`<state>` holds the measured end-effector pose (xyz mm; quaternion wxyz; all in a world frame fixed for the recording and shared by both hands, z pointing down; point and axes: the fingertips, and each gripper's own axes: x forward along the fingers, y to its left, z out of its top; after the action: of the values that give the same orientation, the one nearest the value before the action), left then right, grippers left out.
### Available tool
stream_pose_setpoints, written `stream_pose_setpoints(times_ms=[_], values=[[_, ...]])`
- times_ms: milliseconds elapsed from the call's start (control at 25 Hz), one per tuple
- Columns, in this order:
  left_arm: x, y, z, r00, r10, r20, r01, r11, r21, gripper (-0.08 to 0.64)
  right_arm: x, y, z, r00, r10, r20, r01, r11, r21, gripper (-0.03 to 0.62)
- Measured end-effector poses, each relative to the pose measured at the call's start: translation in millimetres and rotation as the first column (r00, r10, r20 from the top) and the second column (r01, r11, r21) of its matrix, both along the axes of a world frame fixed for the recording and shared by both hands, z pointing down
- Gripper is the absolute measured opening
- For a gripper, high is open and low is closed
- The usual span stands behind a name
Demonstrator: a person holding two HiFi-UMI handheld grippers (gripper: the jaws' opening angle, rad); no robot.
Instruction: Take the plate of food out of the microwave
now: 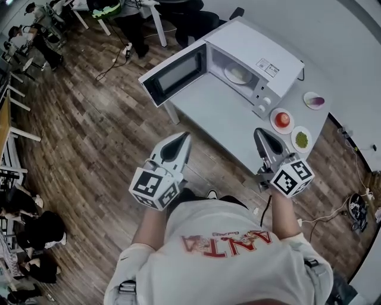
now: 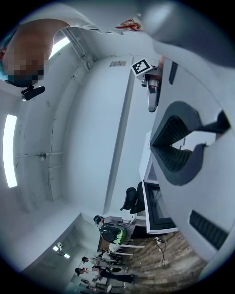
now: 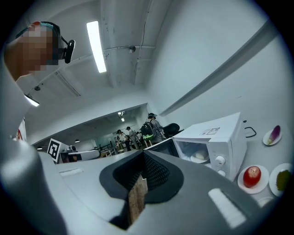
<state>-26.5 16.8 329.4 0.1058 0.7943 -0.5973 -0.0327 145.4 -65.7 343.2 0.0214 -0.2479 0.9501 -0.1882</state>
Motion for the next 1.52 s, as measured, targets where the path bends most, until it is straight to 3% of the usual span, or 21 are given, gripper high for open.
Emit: stream_pose_setpoints(times_ms=[360, 600, 800, 960, 1120, 1280, 1520], values=[[-28.4, -74.4, 12.8, 0.998, 0.059, -0.013, -0.059, 0.998, -0.017, 0.009, -17.3, -64.0, 14.4, 0.995, 0.095, -0.007, -0.095, 0.995, -0.033, 0.003], [-63.3, -141.0, 11.4, 0.991, 0.132, 0.03, -0.131, 0.991, -0.022, 0.009, -46.5, -107.8, 13.1, 0.978, 0.21, 0.003, -0.21, 0.976, -0.05, 0.003], [-87.4, -181.1, 19.2, 0.966, 0.251, 0.071, -0.248, 0.968, -0.038, 0.009, -77.6, -135.9, 20.5, 0.951, 0.309, -0.01, -0.309, 0.947, -0.084, 0.003], [-104.2, -207.7, 29.6, 0.945, 0.324, 0.053, -0.321, 0.946, -0.053, 0.009, -100.9, -147.6, 34.5, 0.932, 0.361, -0.03, -0.362, 0.925, -0.112, 0.003], [-100.4, -218.9, 44.5, 0.915, 0.402, 0.044, -0.398, 0.914, -0.077, 0.009, -108.0, -152.1, 52.1, 0.905, 0.424, -0.015, -0.42, 0.89, -0.181, 0.003], [-93.2, -222.7, 56.3, 0.891, 0.453, 0.011, -0.45, 0.887, -0.101, 0.009, -99.2, -159.2, 73.4, 0.862, 0.506, -0.024, -0.493, 0.828, -0.267, 0.003], [-74.2, -240.7, 65.2, 0.879, 0.476, 0.029, -0.47, 0.875, -0.116, 0.009, -82.7, -184.2, 113.2, 0.825, 0.564, 0.02, -0.506, 0.755, -0.416, 0.003]])
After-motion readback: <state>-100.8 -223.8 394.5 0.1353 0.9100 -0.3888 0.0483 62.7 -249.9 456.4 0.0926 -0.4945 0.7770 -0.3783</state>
